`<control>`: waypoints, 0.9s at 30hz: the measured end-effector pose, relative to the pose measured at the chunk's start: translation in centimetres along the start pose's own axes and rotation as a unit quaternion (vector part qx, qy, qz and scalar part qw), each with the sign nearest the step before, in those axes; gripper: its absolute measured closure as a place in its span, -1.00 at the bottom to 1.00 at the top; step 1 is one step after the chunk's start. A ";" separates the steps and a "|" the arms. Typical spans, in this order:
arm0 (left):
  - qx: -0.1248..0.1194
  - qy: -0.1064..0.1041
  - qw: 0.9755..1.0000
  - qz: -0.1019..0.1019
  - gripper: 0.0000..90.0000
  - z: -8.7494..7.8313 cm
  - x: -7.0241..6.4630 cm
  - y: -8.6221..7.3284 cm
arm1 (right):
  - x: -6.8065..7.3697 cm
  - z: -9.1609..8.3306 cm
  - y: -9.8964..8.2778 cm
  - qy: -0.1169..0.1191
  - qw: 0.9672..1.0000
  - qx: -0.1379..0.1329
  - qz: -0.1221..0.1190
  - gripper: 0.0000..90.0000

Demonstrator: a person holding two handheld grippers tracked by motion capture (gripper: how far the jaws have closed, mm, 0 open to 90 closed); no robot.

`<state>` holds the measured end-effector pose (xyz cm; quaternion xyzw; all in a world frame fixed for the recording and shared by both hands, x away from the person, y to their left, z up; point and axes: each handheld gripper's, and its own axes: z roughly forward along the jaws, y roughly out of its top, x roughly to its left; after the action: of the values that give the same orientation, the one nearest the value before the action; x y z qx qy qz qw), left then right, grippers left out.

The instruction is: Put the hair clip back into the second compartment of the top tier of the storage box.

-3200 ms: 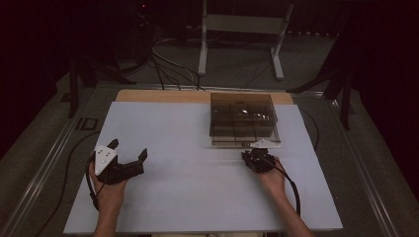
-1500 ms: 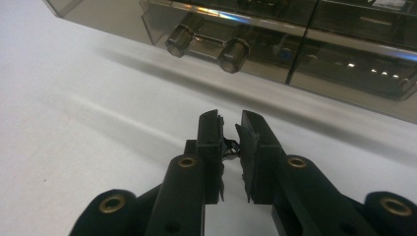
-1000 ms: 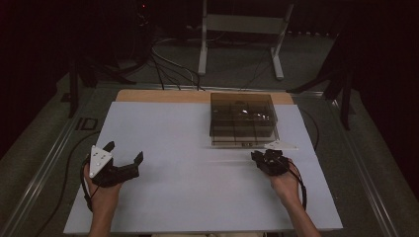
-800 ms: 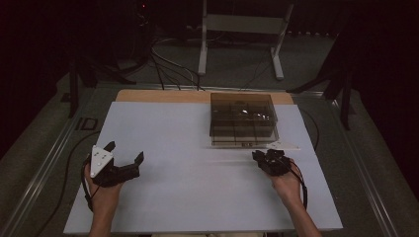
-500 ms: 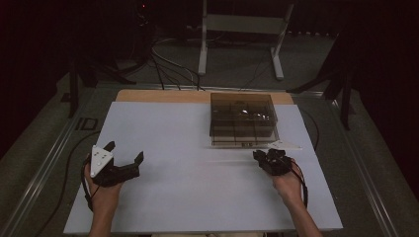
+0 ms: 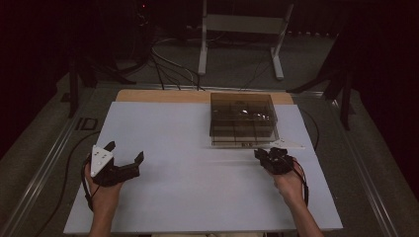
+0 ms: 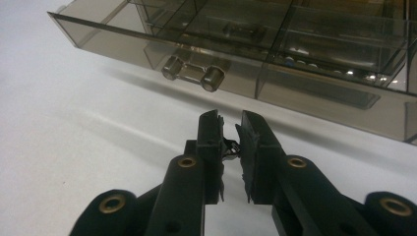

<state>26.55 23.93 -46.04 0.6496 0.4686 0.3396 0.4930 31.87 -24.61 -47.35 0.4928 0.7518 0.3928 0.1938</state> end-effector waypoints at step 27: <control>0.004 0.001 1.000 0.002 -0.99 0.1 0.0 0.0 | -0.2 -0.5 0.9 0.003 1.000 -0.014 0.006 0.77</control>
<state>26.63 23.94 -46.08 0.6517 0.4694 0.3395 0.4895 32.17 -24.81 -46.37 0.4932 0.7439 0.4059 0.1965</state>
